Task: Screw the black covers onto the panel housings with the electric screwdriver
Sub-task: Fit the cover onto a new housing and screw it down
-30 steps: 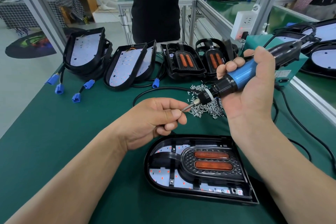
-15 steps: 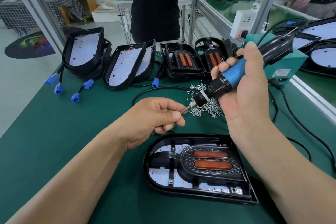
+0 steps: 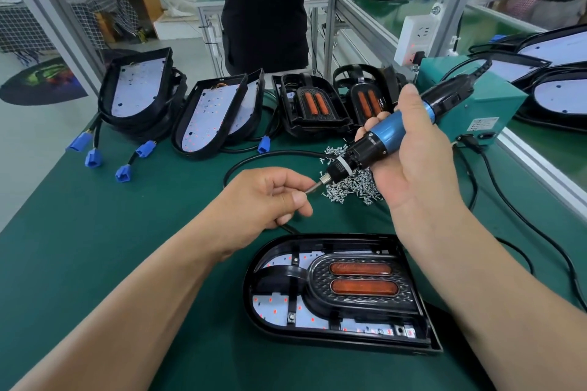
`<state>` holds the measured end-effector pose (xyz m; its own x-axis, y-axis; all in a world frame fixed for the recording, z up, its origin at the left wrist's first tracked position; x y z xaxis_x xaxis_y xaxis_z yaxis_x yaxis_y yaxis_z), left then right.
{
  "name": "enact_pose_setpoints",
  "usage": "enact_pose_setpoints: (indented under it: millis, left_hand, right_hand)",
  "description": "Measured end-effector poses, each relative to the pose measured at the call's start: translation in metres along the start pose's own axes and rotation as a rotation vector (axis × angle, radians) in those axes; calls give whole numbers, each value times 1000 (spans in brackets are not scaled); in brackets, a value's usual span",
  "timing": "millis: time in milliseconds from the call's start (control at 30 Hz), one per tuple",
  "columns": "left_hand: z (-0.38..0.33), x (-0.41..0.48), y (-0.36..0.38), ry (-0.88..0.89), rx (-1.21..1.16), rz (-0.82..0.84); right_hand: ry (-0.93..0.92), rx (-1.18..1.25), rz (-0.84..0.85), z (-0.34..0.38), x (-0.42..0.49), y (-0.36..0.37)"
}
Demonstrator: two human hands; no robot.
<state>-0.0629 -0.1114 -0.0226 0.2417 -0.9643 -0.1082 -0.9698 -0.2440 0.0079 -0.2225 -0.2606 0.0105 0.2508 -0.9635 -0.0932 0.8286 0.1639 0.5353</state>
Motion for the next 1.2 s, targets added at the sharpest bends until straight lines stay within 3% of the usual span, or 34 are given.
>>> enact_pose_setpoints:
  millis: [500,900,1067,1200]
  left_hand:
    - [6,0,-1,-54,-149,-2]
    - [-8,-7,-7,107,337,-245]
    - [-7,-4,-9,70,265,-230]
    - [-3,-2,-7,40,47,-180]
  right_hand:
    - [-39,92,59,9,-4,6]
    - [-174,-47,-11,12,-10,5]
    - [-173,-31,-12,10,-11,5]
    - [-131,9,-22,8,-8,0]
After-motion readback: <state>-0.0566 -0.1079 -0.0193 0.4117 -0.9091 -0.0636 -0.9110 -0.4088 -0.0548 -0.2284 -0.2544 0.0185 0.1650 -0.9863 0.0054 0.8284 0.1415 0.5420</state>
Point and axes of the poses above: each hand's wrist, its own x-axis towards the middle knuckle, its own y-axis out of the palm, z = x × y, the point moved 9 cm from there along x, towards the middle knuckle, and after that the axes turned 13 degrees about -x, right-handed, at the moved point
